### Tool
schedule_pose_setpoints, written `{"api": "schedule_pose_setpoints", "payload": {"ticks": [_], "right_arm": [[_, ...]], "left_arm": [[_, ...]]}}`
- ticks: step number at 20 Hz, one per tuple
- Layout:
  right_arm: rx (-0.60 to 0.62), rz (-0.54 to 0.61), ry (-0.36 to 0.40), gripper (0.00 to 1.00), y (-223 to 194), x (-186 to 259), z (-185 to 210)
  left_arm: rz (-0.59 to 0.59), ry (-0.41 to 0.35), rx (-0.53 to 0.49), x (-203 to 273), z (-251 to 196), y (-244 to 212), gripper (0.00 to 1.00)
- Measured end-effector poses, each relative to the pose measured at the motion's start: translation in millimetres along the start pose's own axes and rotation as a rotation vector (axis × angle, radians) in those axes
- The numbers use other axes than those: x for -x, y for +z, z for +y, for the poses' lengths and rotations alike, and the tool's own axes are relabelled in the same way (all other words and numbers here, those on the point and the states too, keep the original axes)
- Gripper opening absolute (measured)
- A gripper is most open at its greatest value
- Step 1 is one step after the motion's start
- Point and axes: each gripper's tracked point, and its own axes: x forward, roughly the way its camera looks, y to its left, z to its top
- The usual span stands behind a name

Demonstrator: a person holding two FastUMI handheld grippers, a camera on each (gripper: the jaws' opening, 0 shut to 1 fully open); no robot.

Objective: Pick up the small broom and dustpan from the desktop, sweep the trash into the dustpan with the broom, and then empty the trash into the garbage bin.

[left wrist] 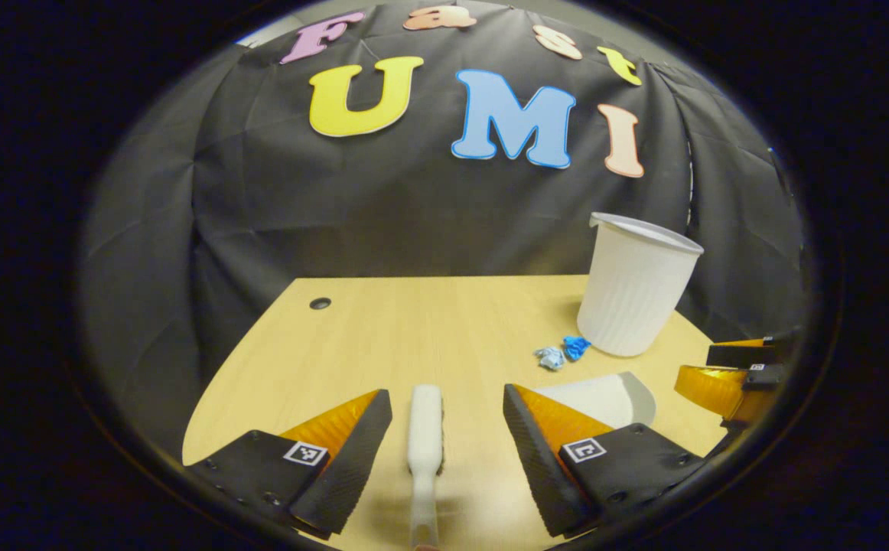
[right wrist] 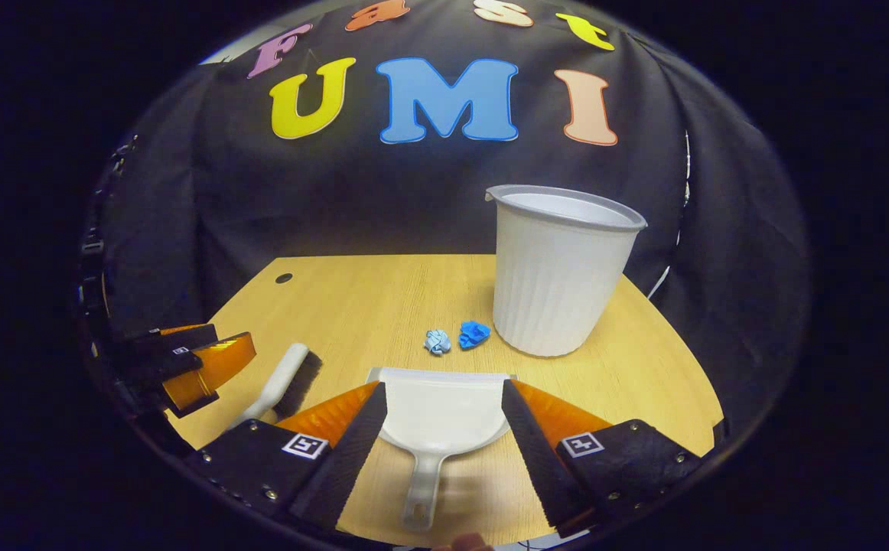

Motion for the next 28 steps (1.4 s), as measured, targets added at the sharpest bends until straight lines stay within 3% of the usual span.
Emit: {"api": "schedule_pose_setpoints", "payload": {"ticks": [9,18,28], "right_arm": [[-0.035,0.186,-0.019,0.95,-42.4,-21.4,-2.0],[-0.09,0.385,-0.043,0.95,-87.2,-26.3,-2.8],[-0.084,0.549,-0.007,0.95,-131.7,-55.3,10.5]], "left_arm": [[0.219,-0.011,-0.011,-27.6,11.0,-57.9,0.96],[0.438,-0.058,-0.102,-41.1,20.0,-117.6,0.96],[0.555,-0.064,-0.092,-58.4,29.3,-148.8,0.96]]}}
